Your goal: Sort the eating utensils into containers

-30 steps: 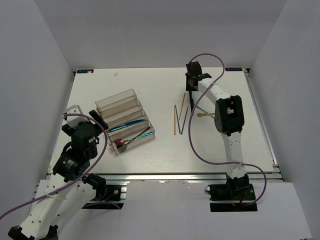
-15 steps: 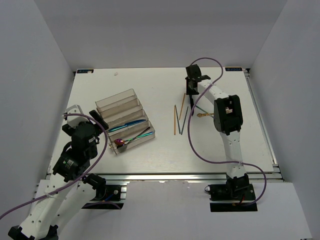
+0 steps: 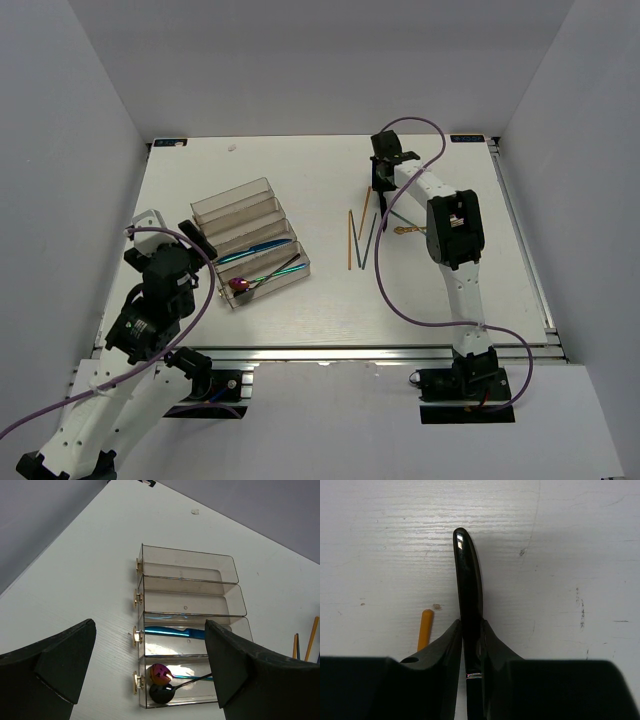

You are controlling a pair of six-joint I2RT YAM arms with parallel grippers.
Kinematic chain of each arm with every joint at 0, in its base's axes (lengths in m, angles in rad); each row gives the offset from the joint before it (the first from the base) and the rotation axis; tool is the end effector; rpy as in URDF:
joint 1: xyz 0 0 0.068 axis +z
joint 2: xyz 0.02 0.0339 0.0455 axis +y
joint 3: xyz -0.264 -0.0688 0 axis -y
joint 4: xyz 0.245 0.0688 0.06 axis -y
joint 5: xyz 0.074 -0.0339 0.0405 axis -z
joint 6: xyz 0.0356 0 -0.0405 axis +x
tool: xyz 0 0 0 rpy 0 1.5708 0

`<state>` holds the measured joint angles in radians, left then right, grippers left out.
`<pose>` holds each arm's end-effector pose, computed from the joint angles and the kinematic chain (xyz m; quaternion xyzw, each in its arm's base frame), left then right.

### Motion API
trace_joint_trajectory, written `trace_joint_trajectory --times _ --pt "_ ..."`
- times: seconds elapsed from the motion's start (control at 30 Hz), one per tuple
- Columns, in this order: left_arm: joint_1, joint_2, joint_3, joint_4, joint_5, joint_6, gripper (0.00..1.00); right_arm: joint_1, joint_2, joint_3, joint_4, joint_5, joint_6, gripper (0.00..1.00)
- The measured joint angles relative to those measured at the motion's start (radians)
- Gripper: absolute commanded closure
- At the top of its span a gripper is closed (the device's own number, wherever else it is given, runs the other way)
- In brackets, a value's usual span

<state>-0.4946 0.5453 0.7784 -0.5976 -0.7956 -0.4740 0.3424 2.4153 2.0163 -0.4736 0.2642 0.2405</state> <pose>0.1100 -0.0304 0.3301 -0.2119 0.7615 0.0389 0.6113 0.5081 0.1712 0.1659 -0.0024 0.9326 -0.0211 0.3603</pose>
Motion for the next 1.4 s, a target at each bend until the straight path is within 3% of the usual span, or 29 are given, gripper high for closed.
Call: trace_joint_trajectory --times 0.17,1.1,1.27,1.4 --pt "0.000 -0.013 0.000 0.000 0.000 0.000 0.02 0.000 0.000 -0.005 0.003 0.002 0.020 1.00" --pt "0.000 -0.030 0.000 0.000 0.000 0.000 0.02 -0.001 -0.225 -0.185 0.057 -0.055 0.064 1.00" --pt "0.000 -0.030 0.000 0.000 -0.001 -0.001 0.02 0.024 -0.303 -0.277 0.085 -0.117 -0.012 1.00" --pt "0.000 -0.030 0.000 0.000 -0.003 -0.001 0.02 0.121 -0.372 -0.305 0.111 -0.195 -0.145 1.00"
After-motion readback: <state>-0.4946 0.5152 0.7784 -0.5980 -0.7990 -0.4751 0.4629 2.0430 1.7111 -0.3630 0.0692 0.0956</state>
